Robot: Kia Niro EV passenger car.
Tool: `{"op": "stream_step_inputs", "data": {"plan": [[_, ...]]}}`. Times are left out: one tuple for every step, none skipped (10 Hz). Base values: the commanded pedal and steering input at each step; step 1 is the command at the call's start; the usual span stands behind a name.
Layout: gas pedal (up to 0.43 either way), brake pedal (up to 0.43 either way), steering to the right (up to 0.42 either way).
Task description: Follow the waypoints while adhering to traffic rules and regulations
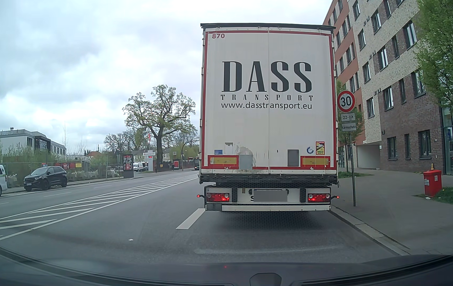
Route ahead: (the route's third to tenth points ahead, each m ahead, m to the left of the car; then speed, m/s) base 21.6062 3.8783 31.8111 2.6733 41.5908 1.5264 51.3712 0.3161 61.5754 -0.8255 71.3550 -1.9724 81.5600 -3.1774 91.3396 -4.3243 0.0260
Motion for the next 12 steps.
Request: {"op": "stream_step_inputs", "data": {"plan": [[0.000,0.000,0.015],[0.000,0.000,0.015],[0.000,0.006,0.015],[0.000,0.000,0.015],[0.000,0.006,0.015],[0.000,0.000,0.015],[0.000,0.006,0.015],[0.000,0.000,0.015],[0.000,0.000,0.015],[0.000,0.006,0.015],[0.000,0.000,0.015],[0.000,0.000,0.015]]}}
